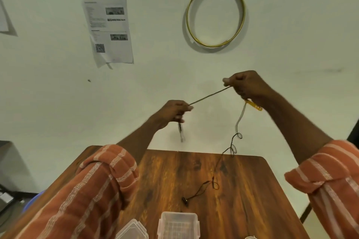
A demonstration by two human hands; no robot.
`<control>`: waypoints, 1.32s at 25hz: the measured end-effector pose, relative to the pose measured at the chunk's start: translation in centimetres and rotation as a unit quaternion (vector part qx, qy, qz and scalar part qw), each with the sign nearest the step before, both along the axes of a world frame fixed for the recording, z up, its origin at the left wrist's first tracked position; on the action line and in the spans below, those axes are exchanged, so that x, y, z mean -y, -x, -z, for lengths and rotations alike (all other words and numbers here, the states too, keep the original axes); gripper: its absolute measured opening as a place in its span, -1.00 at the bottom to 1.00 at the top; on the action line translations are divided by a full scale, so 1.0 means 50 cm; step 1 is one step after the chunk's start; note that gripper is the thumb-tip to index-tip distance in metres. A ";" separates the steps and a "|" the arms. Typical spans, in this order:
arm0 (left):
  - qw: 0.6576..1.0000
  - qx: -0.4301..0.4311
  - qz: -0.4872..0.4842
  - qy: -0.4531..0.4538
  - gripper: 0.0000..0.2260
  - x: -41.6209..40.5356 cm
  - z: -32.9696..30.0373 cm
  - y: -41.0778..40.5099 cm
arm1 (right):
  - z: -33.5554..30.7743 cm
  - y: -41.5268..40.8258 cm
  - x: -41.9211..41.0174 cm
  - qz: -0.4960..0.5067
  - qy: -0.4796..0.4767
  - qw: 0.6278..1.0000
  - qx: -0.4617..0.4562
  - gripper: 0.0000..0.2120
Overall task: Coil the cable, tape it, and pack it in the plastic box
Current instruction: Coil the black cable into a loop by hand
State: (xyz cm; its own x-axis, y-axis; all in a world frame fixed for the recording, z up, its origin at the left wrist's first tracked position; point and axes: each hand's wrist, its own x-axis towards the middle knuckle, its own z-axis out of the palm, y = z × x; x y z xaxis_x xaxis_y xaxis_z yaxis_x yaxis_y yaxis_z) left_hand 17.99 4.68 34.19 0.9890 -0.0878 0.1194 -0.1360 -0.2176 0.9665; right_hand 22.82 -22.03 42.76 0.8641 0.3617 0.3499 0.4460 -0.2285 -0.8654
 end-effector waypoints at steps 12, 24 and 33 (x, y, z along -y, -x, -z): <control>0.994 -0.080 0.076 0.021 -0.72 -0.122 0.022 0.075 | 0.037 -0.037 0.066 0.058 0.004 0.998 0.039 -0.75; 0.893 -0.024 0.073 0.443 -0.66 -0.200 -0.143 0.104 | 0.232 -0.004 0.042 -0.057 0.050 0.992 -0.096 -0.70; 0.896 -0.050 0.239 0.372 -0.75 0.056 -0.177 0.131 | 0.145 0.093 -0.169 -0.166 -0.027 0.986 -0.019 -0.16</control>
State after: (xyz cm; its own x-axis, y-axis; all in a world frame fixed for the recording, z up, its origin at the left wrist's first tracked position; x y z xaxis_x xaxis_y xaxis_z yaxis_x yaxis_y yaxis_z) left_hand 11.45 1.87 43.03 0.8685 -0.4370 0.2339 0.0531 0.5512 0.8327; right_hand 18.18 -13.58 35.52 0.7145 0.6083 0.3456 0.4547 -0.0282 -0.8902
